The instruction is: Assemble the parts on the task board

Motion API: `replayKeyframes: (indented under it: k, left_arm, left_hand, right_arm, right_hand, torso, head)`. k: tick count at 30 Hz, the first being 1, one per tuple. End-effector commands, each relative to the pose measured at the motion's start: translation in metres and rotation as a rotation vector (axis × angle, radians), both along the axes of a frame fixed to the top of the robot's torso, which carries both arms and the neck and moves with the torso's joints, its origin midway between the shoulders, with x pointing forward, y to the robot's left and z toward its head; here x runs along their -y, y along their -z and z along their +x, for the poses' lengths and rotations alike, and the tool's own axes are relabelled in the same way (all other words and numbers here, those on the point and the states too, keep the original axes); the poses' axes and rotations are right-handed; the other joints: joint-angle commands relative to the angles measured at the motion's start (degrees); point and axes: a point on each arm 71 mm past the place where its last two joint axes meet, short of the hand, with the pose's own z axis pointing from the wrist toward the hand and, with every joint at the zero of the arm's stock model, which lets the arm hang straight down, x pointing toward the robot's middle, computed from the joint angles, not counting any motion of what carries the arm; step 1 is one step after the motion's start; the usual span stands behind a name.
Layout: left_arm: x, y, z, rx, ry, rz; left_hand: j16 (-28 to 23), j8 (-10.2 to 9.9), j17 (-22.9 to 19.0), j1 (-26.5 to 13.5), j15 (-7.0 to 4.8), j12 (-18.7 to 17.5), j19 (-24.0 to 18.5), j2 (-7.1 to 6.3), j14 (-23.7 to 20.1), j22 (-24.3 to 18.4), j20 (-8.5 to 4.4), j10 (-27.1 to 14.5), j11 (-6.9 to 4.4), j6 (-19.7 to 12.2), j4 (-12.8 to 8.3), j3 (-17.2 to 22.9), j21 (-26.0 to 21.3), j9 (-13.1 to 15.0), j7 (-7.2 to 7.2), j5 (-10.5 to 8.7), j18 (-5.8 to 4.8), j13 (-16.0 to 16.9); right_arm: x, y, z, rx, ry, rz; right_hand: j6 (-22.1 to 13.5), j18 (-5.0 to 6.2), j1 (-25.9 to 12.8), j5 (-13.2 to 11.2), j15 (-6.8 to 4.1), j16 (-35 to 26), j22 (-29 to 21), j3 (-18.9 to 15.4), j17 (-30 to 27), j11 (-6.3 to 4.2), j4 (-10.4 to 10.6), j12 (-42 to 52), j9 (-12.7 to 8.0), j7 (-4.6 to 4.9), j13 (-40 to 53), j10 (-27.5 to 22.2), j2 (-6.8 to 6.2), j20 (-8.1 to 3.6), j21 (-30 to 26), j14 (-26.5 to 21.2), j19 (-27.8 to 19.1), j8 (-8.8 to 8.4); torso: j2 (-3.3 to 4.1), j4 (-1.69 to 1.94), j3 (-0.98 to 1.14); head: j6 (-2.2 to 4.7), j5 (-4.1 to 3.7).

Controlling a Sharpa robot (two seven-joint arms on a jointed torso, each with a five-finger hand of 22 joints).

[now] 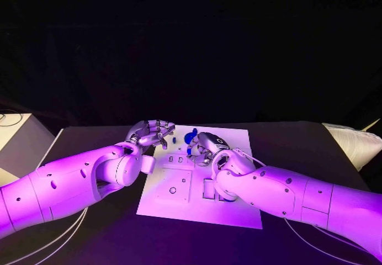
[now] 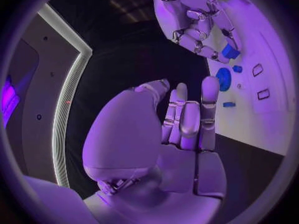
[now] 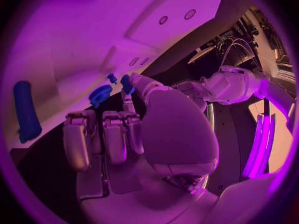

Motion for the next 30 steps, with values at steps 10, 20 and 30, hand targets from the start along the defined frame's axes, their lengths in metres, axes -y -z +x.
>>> replayKeyframes:
  k: [10, 20, 30]
  left_arm:
    - [0.005, -0.002, 0.0, 0.008, 0.012, 0.0]
    - [0.005, -0.002, 0.0, 0.006, 0.012, 0.0]
    - [0.005, -0.002, 0.0, 0.004, 0.012, 0.001]
  left_hand:
    - [-1.51, 0.54, -2.09, -0.54, 0.13, -0.76, 1.81, -0.49, -0.8, 2.96, 0.0, -0.6, 0.14, -0.59, 0.11, 0.54, 0.6, -0.1, 0.07, 0.03, -0.12, -0.54]
    - [-1.43, 0.56, -1.83, -0.58, 0.14, -0.77, 2.07, -0.51, -0.7, 3.51, 0.02, -0.59, 0.15, -0.59, 0.13, 0.54, 0.82, -0.11, 0.08, 0.03, -0.22, -0.57]
    - [-1.38, 0.59, -1.63, -0.61, 0.16, -0.78, 2.25, -0.52, -0.64, 3.92, 0.03, -0.58, 0.15, -0.6, 0.13, 0.55, 0.98, -0.11, 0.08, 0.04, -0.3, -0.6]
  right_arm:
    - [-0.009, 0.005, -0.006, 0.024, -0.028, -0.001]
    - [-0.01, 0.009, -0.007, 0.018, -0.036, -0.008]
    - [-0.009, 0.012, -0.007, 0.02, -0.037, -0.02]
  right_hand:
    - [-0.06, -0.66, -0.61, 0.35, 0.41, 0.25, 13.92, 0.26, 15.09, 0.46, 0.05, 0.12, 1.54, 0.03, 15.07, 5.91, -0.27, 0.35, -0.27, 5.98, 5.32, 0.18]
    - [-0.19, -0.65, -1.22, 0.19, 0.49, 0.25, 13.9, 0.16, 15.09, 0.51, 0.04, 0.12, 1.61, 0.08, 15.07, 5.91, -0.85, 0.45, -0.31, 5.98, 5.31, 0.36]
    - [-0.34, -0.64, -1.98, -2.58, 0.49, 0.25, 13.88, 0.06, 15.09, 0.49, -0.39, 0.12, 1.81, 0.01, 15.07, 5.91, -1.99, 0.57, -0.37, 5.98, 5.31, 1.0]
  torso:
    - [0.15, 0.37, -0.28]
    - [0.13, 0.34, -0.22]
    - [0.2, 0.28, -0.22]
  head:
    - [-0.35, -0.02]
    - [-0.41, 0.11]
    - [-0.41, 0.12]
